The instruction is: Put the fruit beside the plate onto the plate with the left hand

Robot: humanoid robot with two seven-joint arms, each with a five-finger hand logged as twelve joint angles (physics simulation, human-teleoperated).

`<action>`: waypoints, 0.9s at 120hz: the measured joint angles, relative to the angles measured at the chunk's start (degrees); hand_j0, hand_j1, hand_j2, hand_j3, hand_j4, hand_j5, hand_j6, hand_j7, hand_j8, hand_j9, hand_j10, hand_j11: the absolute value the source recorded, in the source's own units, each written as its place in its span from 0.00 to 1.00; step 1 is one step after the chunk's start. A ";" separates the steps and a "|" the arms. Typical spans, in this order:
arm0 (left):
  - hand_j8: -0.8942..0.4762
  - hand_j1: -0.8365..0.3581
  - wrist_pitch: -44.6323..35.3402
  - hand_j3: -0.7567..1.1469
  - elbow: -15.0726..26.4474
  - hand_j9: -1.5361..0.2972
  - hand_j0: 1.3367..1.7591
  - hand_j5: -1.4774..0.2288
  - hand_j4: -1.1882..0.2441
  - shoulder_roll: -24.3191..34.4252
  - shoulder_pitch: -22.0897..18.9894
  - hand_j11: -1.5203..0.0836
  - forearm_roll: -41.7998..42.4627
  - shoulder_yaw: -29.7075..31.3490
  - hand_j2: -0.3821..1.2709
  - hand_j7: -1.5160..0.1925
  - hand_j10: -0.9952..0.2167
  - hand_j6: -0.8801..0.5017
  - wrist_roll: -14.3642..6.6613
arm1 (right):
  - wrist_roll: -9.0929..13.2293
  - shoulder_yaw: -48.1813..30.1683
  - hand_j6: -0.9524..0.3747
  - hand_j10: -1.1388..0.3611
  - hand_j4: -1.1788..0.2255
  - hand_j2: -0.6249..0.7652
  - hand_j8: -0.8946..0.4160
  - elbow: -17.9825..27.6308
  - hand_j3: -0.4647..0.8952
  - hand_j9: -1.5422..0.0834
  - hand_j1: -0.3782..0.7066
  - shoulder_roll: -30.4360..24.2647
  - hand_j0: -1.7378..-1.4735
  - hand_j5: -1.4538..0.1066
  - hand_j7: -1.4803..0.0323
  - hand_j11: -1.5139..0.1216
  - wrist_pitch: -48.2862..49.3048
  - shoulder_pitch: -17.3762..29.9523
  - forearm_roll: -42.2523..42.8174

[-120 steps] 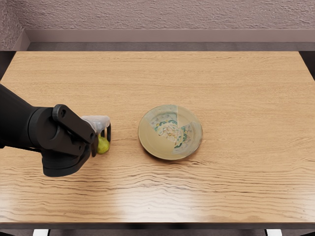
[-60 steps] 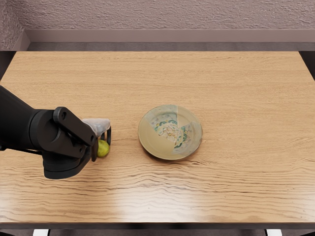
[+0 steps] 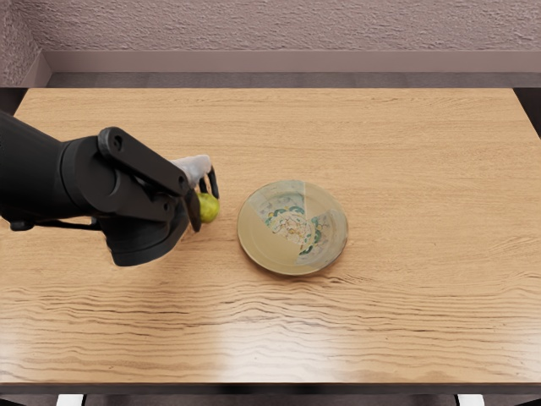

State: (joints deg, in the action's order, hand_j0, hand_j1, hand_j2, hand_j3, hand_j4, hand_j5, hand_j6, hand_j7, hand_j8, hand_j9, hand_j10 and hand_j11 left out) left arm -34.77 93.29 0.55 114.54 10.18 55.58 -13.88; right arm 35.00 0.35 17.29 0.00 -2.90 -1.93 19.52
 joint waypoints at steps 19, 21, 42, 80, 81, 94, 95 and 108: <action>0.28 0.40 0.07 0.40 -7.38 0.25 0.75 0.21 0.44 -0.55 -0.63 0.27 3.21 -10.39 0.57 0.25 0.17 0.37 0.30 | 0.00 0.00 0.72 0.76 0.84 0.45 0.68 0.01 0.34 0.95 0.03 0.00 0.30 0.93 0.98 0.93 0.00 0.00 0.00; 0.28 0.39 0.09 0.40 -7.93 0.25 0.75 0.21 0.45 -0.55 -0.73 0.27 3.33 -11.05 0.58 0.25 0.17 0.37 0.34 | 0.00 0.00 0.72 0.76 0.84 0.45 0.68 0.01 0.34 0.95 0.03 0.00 0.30 0.93 0.98 0.93 0.00 0.00 0.00; 0.29 0.37 0.13 0.40 -10.77 0.24 0.75 0.20 0.46 -0.55 -3.60 0.26 3.92 -14.08 0.57 0.24 0.16 0.38 0.59 | 0.00 0.00 0.72 0.76 0.84 0.45 0.68 0.01 0.34 0.95 0.03 0.00 0.30 0.93 0.98 0.93 0.00 0.00 0.00; 0.24 0.36 0.01 0.40 -11.03 0.23 0.75 0.19 0.43 -0.55 -6.74 0.26 3.94 -14.69 0.62 0.23 0.14 0.37 0.58 | 0.00 0.00 0.72 0.76 0.84 0.45 0.68 0.01 0.34 0.95 0.03 0.00 0.30 0.93 0.98 0.93 0.00 0.00 0.00; 0.25 0.36 0.02 0.40 -11.01 0.23 0.75 0.19 0.43 -0.55 -6.76 0.26 3.93 -14.70 0.62 0.23 0.14 0.37 0.57 | 0.00 0.00 0.72 0.76 0.84 0.45 0.68 0.00 0.34 0.95 0.03 0.00 0.30 0.93 0.98 0.93 0.00 0.00 0.00; 0.23 0.37 -0.02 0.40 -10.83 0.26 0.75 0.22 0.43 -0.55 -6.68 0.28 3.81 -14.72 0.60 0.26 0.17 0.35 0.52 | 0.00 0.00 0.72 0.76 0.84 0.45 0.68 -0.01 0.34 0.95 0.03 0.00 0.30 0.93 0.98 0.93 0.00 0.00 0.00; 0.24 0.38 -0.03 0.40 -10.82 0.27 0.76 0.24 0.43 -0.55 -6.61 0.30 3.79 -14.72 0.59 0.27 0.18 0.35 0.51 | 0.00 0.00 0.72 0.76 0.84 0.45 0.68 0.00 0.34 0.95 0.03 0.00 0.30 0.93 0.98 0.93 0.00 0.00 0.00; 0.38 0.60 -0.16 0.40 -10.51 0.48 0.76 0.47 0.57 -0.55 -5.97 0.54 3.43 -14.71 0.44 0.50 0.42 0.44 0.44 | 0.00 0.00 0.72 0.76 0.84 0.45 0.68 -0.01 0.34 0.95 0.03 0.00 0.30 0.93 0.98 0.93 0.00 0.00 0.00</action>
State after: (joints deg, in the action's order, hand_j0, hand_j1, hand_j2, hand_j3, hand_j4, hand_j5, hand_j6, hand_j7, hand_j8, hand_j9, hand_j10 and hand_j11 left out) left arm -34.93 82.78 0.00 108.57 13.62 40.87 -13.44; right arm 35.00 0.35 17.28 0.00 -2.90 -1.93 19.51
